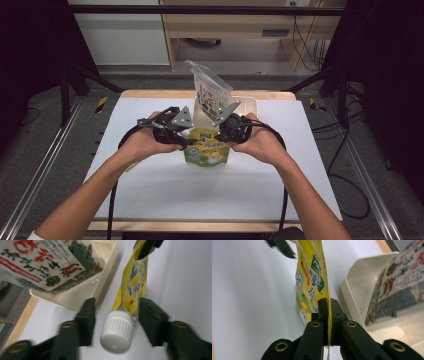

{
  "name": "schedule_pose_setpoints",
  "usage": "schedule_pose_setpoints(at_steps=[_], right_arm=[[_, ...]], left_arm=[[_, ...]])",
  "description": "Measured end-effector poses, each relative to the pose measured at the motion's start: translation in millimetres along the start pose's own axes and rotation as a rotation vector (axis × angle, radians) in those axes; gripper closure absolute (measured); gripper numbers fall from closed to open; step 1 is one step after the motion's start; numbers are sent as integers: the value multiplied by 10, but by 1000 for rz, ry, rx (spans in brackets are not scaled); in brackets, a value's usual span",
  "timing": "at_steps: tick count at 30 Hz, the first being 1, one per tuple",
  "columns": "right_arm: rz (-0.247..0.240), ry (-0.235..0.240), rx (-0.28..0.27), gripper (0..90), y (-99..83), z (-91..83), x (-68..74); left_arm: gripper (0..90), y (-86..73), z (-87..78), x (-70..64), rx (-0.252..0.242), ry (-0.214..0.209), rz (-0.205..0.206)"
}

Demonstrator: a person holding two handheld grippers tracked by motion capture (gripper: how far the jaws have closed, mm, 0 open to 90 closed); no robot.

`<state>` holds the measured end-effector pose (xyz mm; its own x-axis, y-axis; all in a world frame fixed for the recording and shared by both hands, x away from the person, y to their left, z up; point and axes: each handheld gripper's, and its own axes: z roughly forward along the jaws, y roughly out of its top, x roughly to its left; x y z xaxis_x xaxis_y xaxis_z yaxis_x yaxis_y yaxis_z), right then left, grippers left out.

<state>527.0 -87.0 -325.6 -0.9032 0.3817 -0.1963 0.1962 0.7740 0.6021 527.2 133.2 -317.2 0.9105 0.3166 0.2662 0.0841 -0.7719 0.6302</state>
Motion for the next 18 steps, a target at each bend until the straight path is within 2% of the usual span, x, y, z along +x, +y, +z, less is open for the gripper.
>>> schedule_pose_setpoints(at_steps=[2,6,11,15,18], right_arm=[[20,-7,2,900,-35,-59,-3],[83,-32,5,900,-126,-234,-9],[134,-59,9,900,-246,-446,-14],[180,-76,7,900,-335,-586,-29],[221,-90,1,900,-397,-705,-46]], left_arm=[[275,-39,-38,16,-6,10,-23],[146,-180,-66,3,-13,41,-83],[107,-376,-53,-4,-6,84,-150],[85,-499,-46,-30,-19,102,-200],[75,-614,-23,-85,-39,123,-254]])
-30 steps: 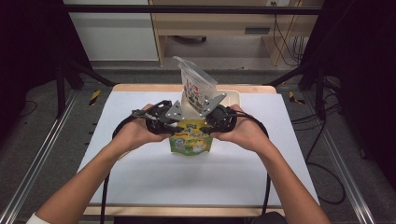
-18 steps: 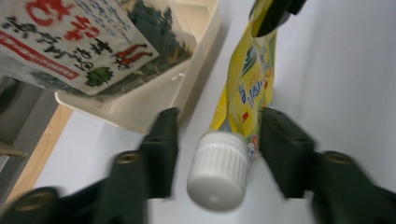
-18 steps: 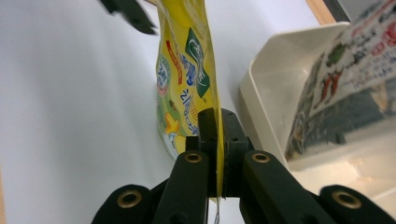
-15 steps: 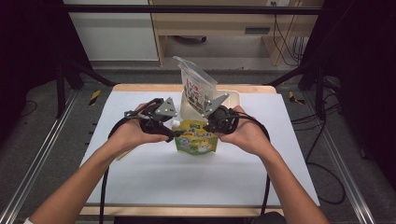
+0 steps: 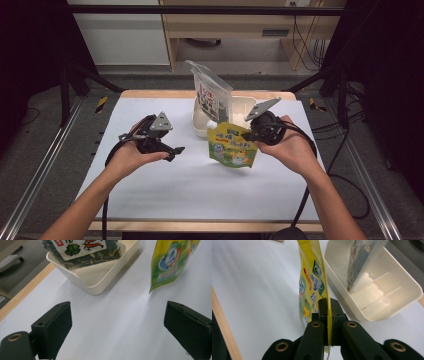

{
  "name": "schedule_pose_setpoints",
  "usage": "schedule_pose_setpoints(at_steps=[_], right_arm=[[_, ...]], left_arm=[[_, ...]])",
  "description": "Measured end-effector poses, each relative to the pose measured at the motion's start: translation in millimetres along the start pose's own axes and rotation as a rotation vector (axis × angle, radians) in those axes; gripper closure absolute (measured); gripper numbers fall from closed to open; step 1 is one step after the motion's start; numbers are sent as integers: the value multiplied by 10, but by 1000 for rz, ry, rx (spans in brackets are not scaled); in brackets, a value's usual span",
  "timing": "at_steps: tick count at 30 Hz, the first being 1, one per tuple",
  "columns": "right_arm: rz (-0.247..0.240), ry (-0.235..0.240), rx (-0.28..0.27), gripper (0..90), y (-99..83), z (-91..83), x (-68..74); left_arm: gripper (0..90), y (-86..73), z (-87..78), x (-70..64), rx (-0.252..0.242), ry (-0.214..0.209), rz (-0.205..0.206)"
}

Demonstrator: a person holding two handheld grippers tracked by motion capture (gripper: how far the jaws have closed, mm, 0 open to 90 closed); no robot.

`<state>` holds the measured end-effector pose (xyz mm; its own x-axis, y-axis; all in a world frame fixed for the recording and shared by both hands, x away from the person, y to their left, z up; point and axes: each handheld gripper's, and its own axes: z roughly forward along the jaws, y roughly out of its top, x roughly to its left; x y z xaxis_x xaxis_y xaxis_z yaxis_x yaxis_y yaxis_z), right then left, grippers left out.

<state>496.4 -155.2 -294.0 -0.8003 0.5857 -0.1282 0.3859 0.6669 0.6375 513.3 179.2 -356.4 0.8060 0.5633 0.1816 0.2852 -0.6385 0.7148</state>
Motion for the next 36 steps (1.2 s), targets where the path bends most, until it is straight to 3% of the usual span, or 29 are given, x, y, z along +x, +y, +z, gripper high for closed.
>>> schedule_pose_setpoints(at_steps=[5,7,10,13,21,23,24,28,32,36], right_arm=[[62,-33,11,900,-52,-205,-88],[94,-44,21,900,-62,-281,-125],[129,-67,25,900,-70,-386,-177],[159,-86,20,900,-73,-486,-232],[286,-151,20,900,-23,-734,-431],[307,-170,16,900,-2,-762,-471],[317,-182,15,900,12,-767,-489],[351,-212,12,900,74,-759,-564],[364,-223,-3,900,148,-760,-612],[384,-239,-16,900,220,-767,-649]], left_arm=[[68,-212,78,-64,-19,40,-59],[68,-280,105,-89,-21,32,-82],[67,-364,134,-144,-26,67,-86],[67,-457,167,-202,-38,56,-110],[67,-696,221,-358,15,89,-60],[67,-738,208,-389,0,97,-68],[67,-760,202,-406,-10,96,-79],[67,-822,144,-452,8,112,-40],[68,-863,113,-477,-8,116,-64],[68,-896,128,-508,-2,117,-60]])
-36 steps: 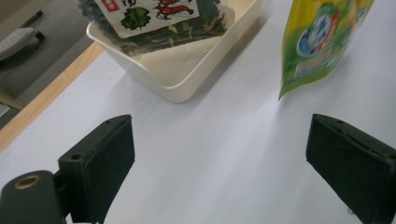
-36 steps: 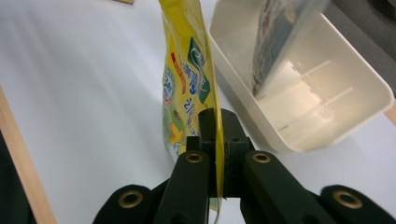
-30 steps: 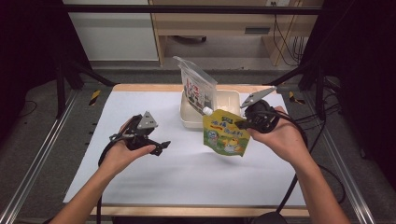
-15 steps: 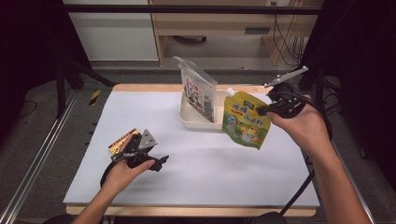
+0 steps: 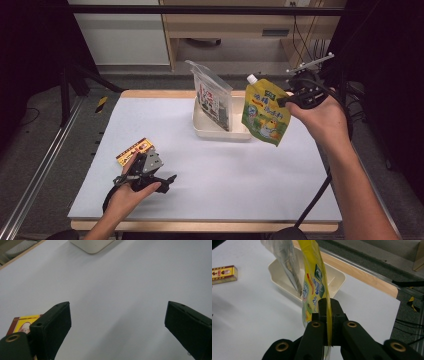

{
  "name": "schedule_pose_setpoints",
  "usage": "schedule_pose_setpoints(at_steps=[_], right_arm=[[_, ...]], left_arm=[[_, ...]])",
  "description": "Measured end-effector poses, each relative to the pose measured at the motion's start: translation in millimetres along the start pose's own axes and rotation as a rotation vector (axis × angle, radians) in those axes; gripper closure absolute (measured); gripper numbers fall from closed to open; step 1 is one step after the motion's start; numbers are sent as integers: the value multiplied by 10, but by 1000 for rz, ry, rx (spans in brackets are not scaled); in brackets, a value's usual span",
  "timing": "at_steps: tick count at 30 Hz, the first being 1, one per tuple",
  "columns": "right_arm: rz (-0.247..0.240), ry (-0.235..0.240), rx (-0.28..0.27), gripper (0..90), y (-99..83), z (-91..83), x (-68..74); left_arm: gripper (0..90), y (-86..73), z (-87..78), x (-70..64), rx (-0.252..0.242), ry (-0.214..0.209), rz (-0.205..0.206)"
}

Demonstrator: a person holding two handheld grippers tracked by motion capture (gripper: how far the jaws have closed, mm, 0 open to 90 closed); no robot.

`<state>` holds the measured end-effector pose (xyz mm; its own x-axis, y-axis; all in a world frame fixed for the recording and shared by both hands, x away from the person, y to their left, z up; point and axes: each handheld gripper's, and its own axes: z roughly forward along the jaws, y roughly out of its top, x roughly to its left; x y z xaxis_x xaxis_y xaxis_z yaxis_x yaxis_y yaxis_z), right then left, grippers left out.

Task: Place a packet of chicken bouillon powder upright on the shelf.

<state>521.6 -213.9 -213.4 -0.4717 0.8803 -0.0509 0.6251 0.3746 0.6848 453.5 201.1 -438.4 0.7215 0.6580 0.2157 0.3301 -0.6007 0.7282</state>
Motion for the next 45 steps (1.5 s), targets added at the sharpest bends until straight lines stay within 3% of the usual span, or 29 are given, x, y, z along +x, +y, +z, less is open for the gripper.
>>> schedule_pose_setpoints(at_steps=[5,11,13,23,38,45], right_arm=[[27,-16,-8,900,80,11,-27],[57,-45,-16,900,132,43,-68],[72,-49,-19,900,145,53,-73],[118,-60,-22,900,230,167,-79],[221,-91,-29,900,391,672,-35],[243,-110,-44,900,441,841,32]], left_arm=[[63,-46,33,8,8,4,-21],[63,-73,67,-6,23,8,-10],[63,-69,56,6,8,17,-20],[64,-101,78,25,31,16,-23],[64,-92,90,-14,34,1,-2],[64,-91,106,-39,44,-9,8]])
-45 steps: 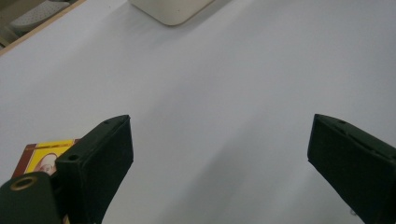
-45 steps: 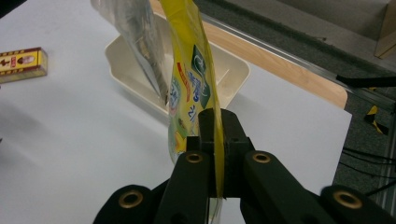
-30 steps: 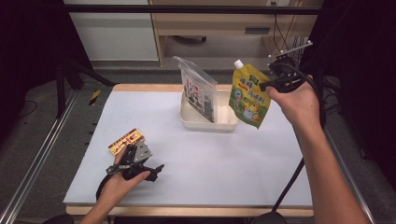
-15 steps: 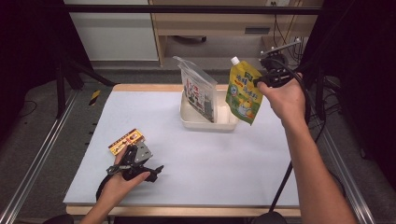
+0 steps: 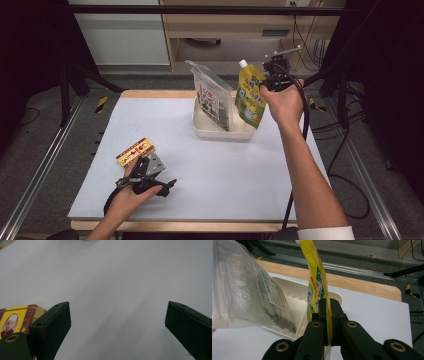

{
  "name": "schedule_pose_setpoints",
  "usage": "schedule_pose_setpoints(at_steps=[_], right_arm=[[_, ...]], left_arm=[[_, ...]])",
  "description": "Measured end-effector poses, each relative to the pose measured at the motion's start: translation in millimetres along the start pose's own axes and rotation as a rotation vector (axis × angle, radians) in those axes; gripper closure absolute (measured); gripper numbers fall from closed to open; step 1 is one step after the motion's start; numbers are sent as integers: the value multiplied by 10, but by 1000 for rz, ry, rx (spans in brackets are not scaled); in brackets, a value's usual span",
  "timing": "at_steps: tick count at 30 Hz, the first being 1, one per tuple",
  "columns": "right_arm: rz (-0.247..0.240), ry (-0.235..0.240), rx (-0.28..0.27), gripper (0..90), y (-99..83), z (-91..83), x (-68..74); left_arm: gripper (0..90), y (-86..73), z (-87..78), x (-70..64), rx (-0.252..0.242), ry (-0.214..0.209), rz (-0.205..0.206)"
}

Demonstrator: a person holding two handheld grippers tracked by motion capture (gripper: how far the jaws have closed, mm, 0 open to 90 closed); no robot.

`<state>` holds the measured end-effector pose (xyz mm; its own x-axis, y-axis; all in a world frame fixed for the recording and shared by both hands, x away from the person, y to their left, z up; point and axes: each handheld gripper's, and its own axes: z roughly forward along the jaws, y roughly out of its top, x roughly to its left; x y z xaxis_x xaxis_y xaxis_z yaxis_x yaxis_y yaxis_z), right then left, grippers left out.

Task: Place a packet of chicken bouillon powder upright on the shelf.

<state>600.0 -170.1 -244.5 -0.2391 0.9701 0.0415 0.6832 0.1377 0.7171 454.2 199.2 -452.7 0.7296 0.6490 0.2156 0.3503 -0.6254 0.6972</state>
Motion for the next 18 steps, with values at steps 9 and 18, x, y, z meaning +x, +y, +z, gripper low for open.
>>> schedule_pose_setpoints(at_steps=[9,18], right_arm=[[36,-24,-2,900,12,154,102],[58,-55,18,900,30,283,138]], left_arm=[[64,7,4,-18,2,-6,5],[64,11,13,-34,2,-9,6]])
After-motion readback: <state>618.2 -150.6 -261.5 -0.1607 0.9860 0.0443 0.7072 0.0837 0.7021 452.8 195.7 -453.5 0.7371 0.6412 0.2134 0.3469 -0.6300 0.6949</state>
